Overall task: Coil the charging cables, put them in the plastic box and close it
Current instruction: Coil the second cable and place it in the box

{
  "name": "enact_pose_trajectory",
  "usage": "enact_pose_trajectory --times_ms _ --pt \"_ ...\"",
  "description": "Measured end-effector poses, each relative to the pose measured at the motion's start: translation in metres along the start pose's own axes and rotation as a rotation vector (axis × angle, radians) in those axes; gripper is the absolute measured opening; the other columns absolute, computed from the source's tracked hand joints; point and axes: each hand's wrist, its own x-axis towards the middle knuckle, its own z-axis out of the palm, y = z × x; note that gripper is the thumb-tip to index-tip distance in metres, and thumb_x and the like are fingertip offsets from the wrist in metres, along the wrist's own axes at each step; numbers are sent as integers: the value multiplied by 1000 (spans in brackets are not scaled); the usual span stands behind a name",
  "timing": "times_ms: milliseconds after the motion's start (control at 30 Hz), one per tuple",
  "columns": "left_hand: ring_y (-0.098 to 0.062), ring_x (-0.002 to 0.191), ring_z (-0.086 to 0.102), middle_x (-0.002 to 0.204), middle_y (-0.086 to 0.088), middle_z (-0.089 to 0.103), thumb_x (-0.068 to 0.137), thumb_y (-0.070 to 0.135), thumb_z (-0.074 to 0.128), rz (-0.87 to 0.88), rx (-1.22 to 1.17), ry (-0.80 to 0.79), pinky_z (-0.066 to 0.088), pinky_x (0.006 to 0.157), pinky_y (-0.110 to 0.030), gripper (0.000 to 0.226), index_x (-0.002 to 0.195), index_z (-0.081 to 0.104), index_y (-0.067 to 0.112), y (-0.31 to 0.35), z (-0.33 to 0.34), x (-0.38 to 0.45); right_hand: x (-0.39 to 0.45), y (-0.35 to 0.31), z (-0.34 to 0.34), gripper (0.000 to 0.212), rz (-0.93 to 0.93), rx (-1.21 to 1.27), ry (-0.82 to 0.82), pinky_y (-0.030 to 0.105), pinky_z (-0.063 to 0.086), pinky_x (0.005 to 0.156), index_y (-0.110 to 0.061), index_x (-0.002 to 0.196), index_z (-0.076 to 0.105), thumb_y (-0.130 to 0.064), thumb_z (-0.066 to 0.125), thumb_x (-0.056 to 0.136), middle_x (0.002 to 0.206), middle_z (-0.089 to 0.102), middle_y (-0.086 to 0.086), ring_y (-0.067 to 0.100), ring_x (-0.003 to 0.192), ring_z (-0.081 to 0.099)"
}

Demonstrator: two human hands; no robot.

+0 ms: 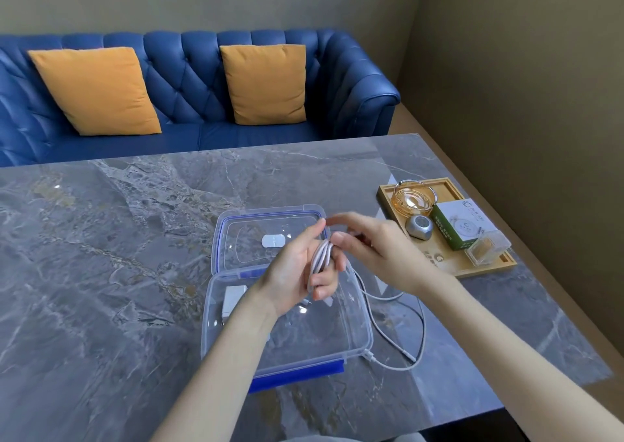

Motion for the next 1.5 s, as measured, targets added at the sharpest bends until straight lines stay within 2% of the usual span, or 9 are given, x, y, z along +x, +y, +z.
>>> enact_pose_trajectory --times_ms 133,400,533,633,733,900,1167,1400,1500 --pt "-11 26 36 20 7 23 90 48 26 -81 -108 44 32 36 -15 68 39 52 12 2 3 0 -8 -3 15 34 108 177 3 13 33 56 -22 66 50 -29 39 97 56 49 -12 3 55 43" --pt "-13 37 44 33 3 37 89 28 53 138 -154 471 39 40 -17 36 60 55 8 -5 15 6 -6 5 32 41 192 -51 225 36 36 57 -15 66 45 -44 32 92 52 45 -2 25 55 42" --pt "-13 80 63 77 5 64 78 18 70 246 266 498 50 72 -19 23 99 61 14 -20 14 -1 -2 11 27 47 286 -27 300 37 34 59 -6 67 49 -40 36 96 55 51 7 30 58 47" --pt "-13 74 67 78 2 68 80 15 67 265 471 587 53 67 -23 16 95 61 15 -24 16 -7 -3 12 28 51 294 -65 328 35 33 60 -3 70 52 -43 33 95 60 57 13 33 61 52" --pt "-10 55 68 76 -3 68 88 7 55 284 453 516 49 51 -16 12 87 59 18 -20 16 -12 -5 12 27 43 299 -64 321 33 29 57 -8 67 50 -36 36 97 56 50 6 29 58 49" --pt "-13 62 70 85 0 67 94 9 46 201 545 235 48 59 -19 17 106 57 6 -9 -2 -20 -10 9 26 41 316 -18 274 24 28 52 -28 57 38 -33 35 97 50 40 -7 13 50 38" --pt "-15 38 48 55 -3 59 99 20 32 380 566 609 40 48 -23 33 68 44 22 -38 12 -3 -9 6 25 51 348 220 255 24 27 52 3 68 47 -36 34 98 51 34 -6 6 48 30" --pt "-4 37 38 48 6 33 98 20 34 304 805 474 33 51 -27 38 60 32 21 -31 -1 -10 -8 15 6 47 464 218 140 25 26 53 -8 62 55 -34 37 97 56 38 3 9 48 31" --pt "-16 52 38 53 3 37 98 24 32 246 953 426 33 58 -32 37 61 31 18 -30 0 -11 4 12 -2 43 452 108 127 29 30 59 -19 56 47 -28 39 97 55 45 -4 10 52 37"
